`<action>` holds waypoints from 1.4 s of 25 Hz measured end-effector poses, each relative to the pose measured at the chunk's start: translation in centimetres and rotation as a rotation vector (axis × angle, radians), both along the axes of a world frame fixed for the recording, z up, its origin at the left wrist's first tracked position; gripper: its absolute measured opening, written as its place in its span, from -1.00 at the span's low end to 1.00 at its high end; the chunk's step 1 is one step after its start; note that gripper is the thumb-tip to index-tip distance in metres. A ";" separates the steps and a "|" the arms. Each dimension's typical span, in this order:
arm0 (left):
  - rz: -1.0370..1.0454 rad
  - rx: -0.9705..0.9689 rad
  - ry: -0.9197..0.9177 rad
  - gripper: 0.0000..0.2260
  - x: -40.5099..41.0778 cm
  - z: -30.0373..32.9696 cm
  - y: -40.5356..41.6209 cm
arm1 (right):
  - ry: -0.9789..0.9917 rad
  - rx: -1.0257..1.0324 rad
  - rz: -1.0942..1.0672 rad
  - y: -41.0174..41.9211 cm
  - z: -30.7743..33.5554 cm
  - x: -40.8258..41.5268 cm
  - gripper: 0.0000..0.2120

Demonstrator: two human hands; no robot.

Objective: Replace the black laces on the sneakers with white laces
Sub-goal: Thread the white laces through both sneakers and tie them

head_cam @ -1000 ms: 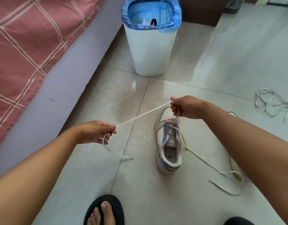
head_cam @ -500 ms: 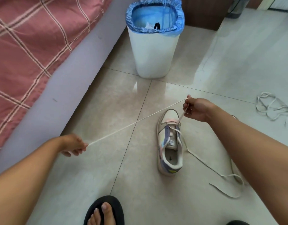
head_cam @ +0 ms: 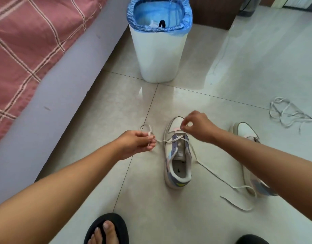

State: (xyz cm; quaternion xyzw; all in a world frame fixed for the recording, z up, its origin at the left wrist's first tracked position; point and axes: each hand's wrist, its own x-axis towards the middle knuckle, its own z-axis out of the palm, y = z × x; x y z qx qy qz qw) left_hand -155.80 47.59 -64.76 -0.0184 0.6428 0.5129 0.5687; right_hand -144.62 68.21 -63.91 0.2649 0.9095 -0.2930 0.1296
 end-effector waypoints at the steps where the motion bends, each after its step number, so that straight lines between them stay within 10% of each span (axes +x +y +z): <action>1: 0.108 0.013 -0.040 -0.97 0.7 -0.6 1.1 | -0.081 0.001 0.023 -0.7 -0.6 1.2 -0.85; 14: 0.400 -0.105 0.200 -0.88 5.2 -3.6 6.9 | 0.046 -0.117 -0.302 -4.1 -3.7 2.2 -0.78; 35: -0.062 -0.203 0.698 -0.84 6.0 -3.7 6.6 | 0.057 -0.067 -0.343 -4.5 -4.9 1.6 -0.83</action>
